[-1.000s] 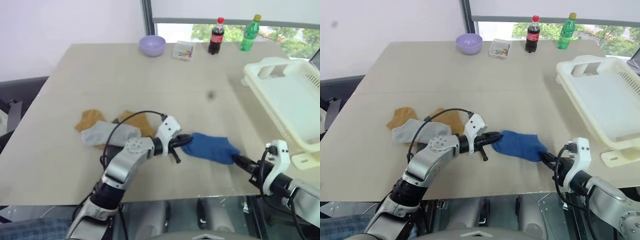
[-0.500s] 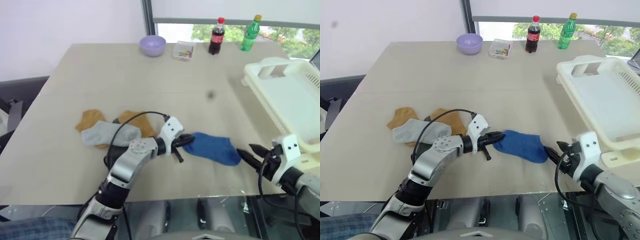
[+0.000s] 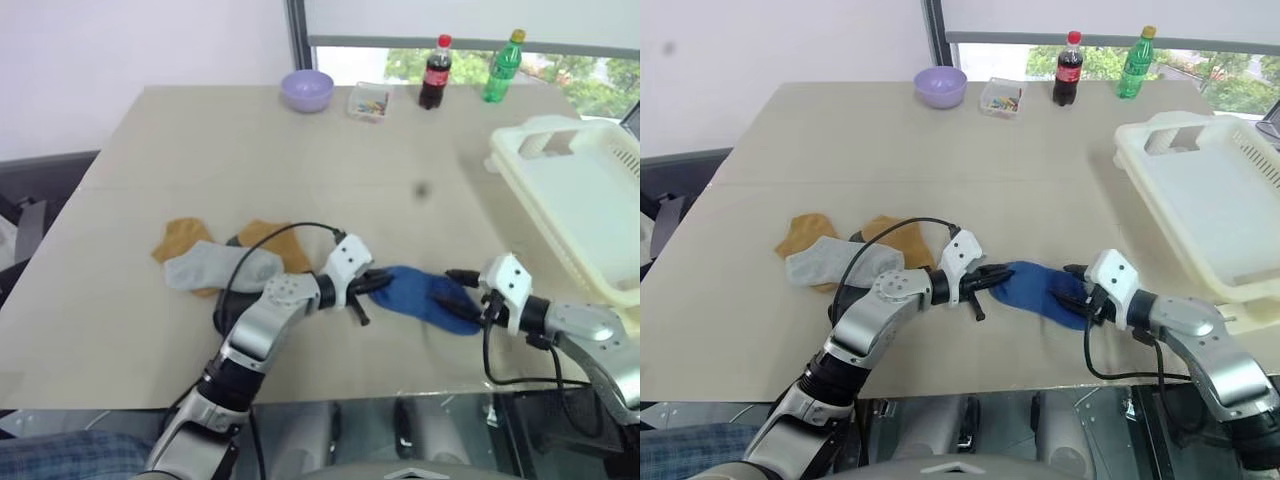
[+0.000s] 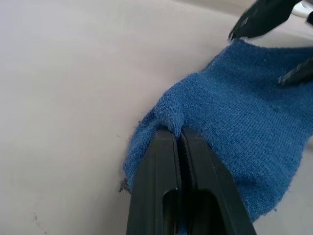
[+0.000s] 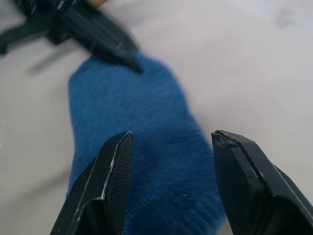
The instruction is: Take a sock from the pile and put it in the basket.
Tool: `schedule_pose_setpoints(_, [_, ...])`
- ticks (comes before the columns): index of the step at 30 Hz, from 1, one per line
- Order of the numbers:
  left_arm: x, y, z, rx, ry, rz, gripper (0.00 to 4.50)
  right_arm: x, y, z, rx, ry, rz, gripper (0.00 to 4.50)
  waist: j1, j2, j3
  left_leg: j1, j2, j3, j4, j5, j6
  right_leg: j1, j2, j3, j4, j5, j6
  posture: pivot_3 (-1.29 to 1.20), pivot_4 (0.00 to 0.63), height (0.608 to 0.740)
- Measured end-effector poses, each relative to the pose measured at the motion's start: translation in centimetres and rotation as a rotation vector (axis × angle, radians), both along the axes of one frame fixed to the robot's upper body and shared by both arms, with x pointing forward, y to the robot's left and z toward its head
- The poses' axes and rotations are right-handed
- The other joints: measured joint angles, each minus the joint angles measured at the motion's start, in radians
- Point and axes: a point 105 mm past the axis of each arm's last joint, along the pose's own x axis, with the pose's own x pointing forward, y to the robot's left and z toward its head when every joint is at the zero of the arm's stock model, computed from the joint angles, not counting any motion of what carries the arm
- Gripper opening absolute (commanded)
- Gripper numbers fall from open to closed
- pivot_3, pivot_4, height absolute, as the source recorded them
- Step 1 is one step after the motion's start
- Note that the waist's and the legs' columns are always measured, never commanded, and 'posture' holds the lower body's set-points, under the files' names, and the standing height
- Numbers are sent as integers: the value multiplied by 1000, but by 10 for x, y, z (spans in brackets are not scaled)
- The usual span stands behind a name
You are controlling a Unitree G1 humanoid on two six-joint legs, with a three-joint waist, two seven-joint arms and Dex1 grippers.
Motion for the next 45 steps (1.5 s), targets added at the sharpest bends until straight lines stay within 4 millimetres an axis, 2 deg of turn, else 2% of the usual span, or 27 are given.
schedule_pose_setpoints(6, [1,-1,-1,3,-12,3,0,0,9,-6,16,37,90,2635,0,0,0,0,0,-1,0,0,0,0,0,-1,0,0,0,0,150,735])
schedule_pose_setpoints(12, [0,-3,-2,-10,-3,9,0,2,4,-15,-45,71,101,2635,-1,0,0,1,0,-1,0,0,0,1,0,-1,0,0,0,0,150,735])
schedule_pose_setpoints(16, [0,-2,-1,-43,25,28,1295,5,5,-15,-75,75,98,2684,0,0,-1,2,0,-1,0,0,0,3,0,-1,0,0,0,0,150,735])
schedule_pose_setpoints(18, [1,-1,-1,-46,32,34,2227,5,5,-16,-84,75,97,2684,-1,0,-1,4,0,-1,0,0,0,4,0,-1,0,0,0,0,150,735])
schedule_pose_setpoints(19, [1,0,-2,-46,34,38,2511,5,5,-16,-87,75,96,2684,-1,0,-1,5,0,-1,0,0,0,5,0,-1,0,0,0,0,150,735])
schedule_pose_setpoints(23, [1,11,-7,-76,182,67,2511,5,4,-19,-95,77,89,2684,-1,0,-1,14,0,-2,0,0,0,15,0,-2,0,-5,0,0,150,735])
schedule_pose_setpoints(24, [-2,13,-6,-105,298,45,2511,4,4,-19,-93,76,88,2684,-1,-1,-1,15,1,-3,0,0,0,16,0,-3,0,-5,0,0,150,735])
schedule_pose_setpoints(26, [-5,16,-4,-114,384,30,2511,5,5,-19,-94,74,88,2684,-1,-1,-2,16,1,-3,0,0,0,16,0,-3,0,-5,0,0,150,735])
schedule_pose_setpoints(31, [-8,14,-2,-192,613,-4,2511,5,6,-20,-106,68,93,2684,-2,-3,-4,17,1,-3,0,0,0,17,0,-3,0,-5,0,0,150,735])
schedule_pose_setpoints(36, [-24,12,-6,-302,892,-77,2511,4,7,-20,-111,63,94,2684,-3,-3,-5,17,1,-3,0,0,0,17,0,-3,0,-5,0,0,150,735])
schedule_pose_setpoints(40, [-30,7,-5,-366,1008,-107,2511,3,7,-20,-115,60,89,2684,-2,-3,-5,17,1,-3,0,0,0,17,0,-3,0,-5,0,0,150,735])
schedule_pose_setpoints(45, [-16,4,18,-557,1075,-128,2511,3,7,-21,-112,61,82,2684,-3,-4,-4,16,1,-4,0,0,0,17,0,-3,0,-5,0,0,150,735])
